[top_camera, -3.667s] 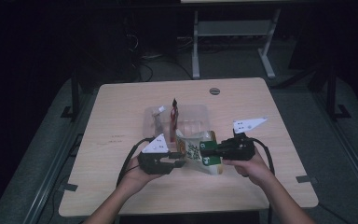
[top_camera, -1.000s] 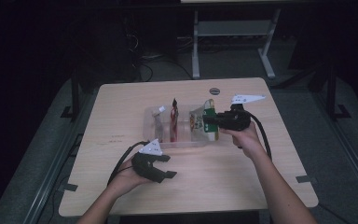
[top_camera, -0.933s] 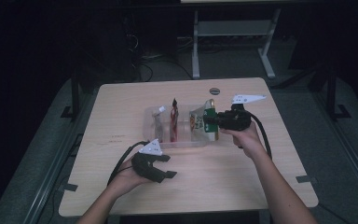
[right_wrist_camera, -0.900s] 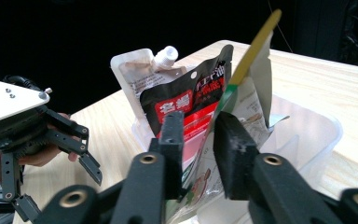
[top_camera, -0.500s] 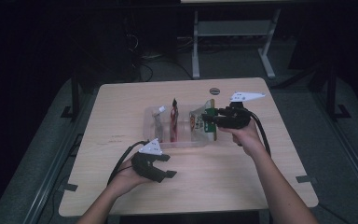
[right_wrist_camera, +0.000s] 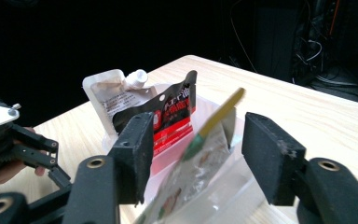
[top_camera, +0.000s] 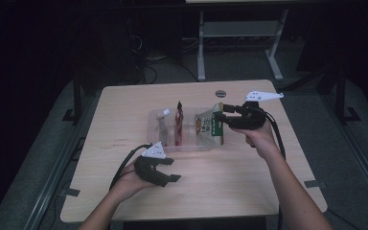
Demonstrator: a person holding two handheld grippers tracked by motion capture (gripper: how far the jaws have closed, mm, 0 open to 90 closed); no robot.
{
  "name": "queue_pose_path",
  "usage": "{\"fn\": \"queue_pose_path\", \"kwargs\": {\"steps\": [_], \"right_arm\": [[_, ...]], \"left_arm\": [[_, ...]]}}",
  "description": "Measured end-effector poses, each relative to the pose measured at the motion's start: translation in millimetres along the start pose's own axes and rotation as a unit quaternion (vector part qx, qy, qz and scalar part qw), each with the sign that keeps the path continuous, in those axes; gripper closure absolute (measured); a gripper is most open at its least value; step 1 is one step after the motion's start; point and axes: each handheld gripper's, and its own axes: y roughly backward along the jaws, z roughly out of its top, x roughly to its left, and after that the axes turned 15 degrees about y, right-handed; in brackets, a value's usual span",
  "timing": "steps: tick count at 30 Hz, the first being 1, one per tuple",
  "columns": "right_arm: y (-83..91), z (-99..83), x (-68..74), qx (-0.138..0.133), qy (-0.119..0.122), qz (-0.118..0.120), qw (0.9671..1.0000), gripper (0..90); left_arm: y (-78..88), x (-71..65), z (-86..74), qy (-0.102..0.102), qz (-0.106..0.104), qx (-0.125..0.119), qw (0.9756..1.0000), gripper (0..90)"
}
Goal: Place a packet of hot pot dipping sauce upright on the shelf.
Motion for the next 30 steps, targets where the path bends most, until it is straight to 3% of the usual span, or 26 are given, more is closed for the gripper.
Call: {"fn": "queue_pose_path", "kwargs": {"steps": [6, 10, 14, 16, 18, 21, 24, 27, 30], "right_arm": [[21.8, -9.2, 7.3, 0.006, 0.01, 0.017, 0.9998, 40.4], [36.8, -22.9, 15.2, 0.009, 0.017, 0.036, 0.9992, 47.0], [51.5, -38.7, 24.1, 0.029, 0.023, 0.052, 0.998, 63.4], [55.2, -48.4, 28.3, 0.041, 0.025, 0.067, 0.9966, 76.6], [53.2, -58.3, 32.2, 0.059, 0.027, 0.092, 0.9936, 89.7], [39.2, -67.6, 40.2, 0.074, 0.025, 0.138, 0.9873, 90.0], [22.3, -66.9, 47.6, 0.086, 0.037, 0.161, 0.9825, 90.0], [10.3, -61.8, 48.0, 0.083, 0.039, 0.167, 0.9818, 90.0], [2.8, -53.7, 42.8, 0.065, 0.037, 0.163, 0.9837, 90.0]], "left_arm": [[-0.8, -0.2, 0.4, -0.001, 0.002, -0.002, 1.0, 31.8], [0.0, -0.5, 0.6, -0.002, 0.003, 0.001, 1.0, 32.3], [0.1, -0.8, -0.6, 0.004, 0.003, -0.001, 1.0, 32.5], [1.1, -0.5, -1.1, 0.0, 0.006, 0.001, 1.0, 32.5], [1.6, -0.1, -1.1, -0.001, 0.007, 0.002, 1.0, 32.5], [2.4, -0.6, -0.6, 0.0, 0.008, 0.001, 1.0, 32.5], [2.6, -1.5, -1.2, 0.002, 0.006, -0.001, 1.0, 32.4], [2.9, -0.6, -2.2, 0.002, 0.007, -0.001, 1.0, 32.4], [3.5, 0.4, -2.4, 0.0, 0.008, -0.001, 1.0, 32.4]]}}
